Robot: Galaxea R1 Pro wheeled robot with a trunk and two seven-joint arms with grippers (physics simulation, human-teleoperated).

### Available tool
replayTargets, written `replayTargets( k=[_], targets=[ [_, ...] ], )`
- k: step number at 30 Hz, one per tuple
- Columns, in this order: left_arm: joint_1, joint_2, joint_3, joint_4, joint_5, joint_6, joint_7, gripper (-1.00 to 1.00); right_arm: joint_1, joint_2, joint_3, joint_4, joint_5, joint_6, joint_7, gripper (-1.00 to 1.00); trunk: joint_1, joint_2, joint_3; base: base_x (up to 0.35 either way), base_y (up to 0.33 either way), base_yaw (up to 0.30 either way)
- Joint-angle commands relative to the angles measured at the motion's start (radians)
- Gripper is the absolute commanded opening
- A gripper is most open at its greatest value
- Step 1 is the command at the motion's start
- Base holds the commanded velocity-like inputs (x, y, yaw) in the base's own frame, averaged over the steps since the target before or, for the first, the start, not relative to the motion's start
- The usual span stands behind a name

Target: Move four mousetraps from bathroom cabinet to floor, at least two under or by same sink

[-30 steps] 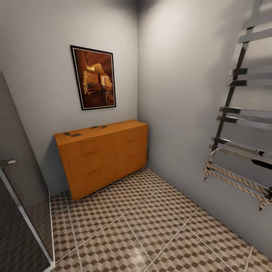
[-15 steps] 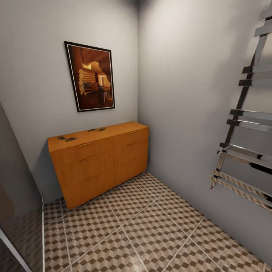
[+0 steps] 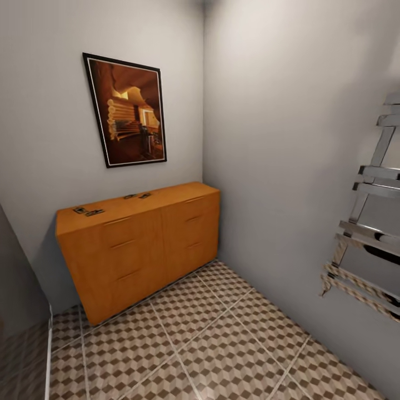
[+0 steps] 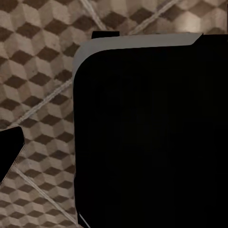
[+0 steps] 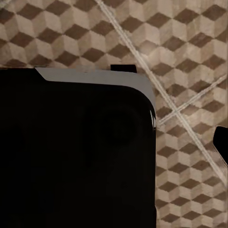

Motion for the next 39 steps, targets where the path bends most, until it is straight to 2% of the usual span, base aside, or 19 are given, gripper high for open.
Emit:
replayTargets(
  k=[1,27,39],
  targets=[
    [0.0,0.0,0.001,-0.001,0.001,-0.001,0.0,1.0,-0.001,0.0,0.0,0.001,0.0,-0.003,0.0,1.0,0.001,0.0,-0.001,0.337,0.0,0.0],
    [0.0,0.0,0.0,0.001,0.001,-0.001,0.0,1.0,-0.001,0.0,0.0,0.002,0.0,-0.003,0.0,1.0,0.001,0.0,-0.001,0.331,0.0,0.0],
    [0.0,0.0,0.001,0.0,0.001,-0.001,0.0,1.0,-0.001,0.001,0.001,0.002,0.001,-0.004,-0.003,1.0,0.001,0.0,-0.004,0.086,0.0,0.125]
  ],
)
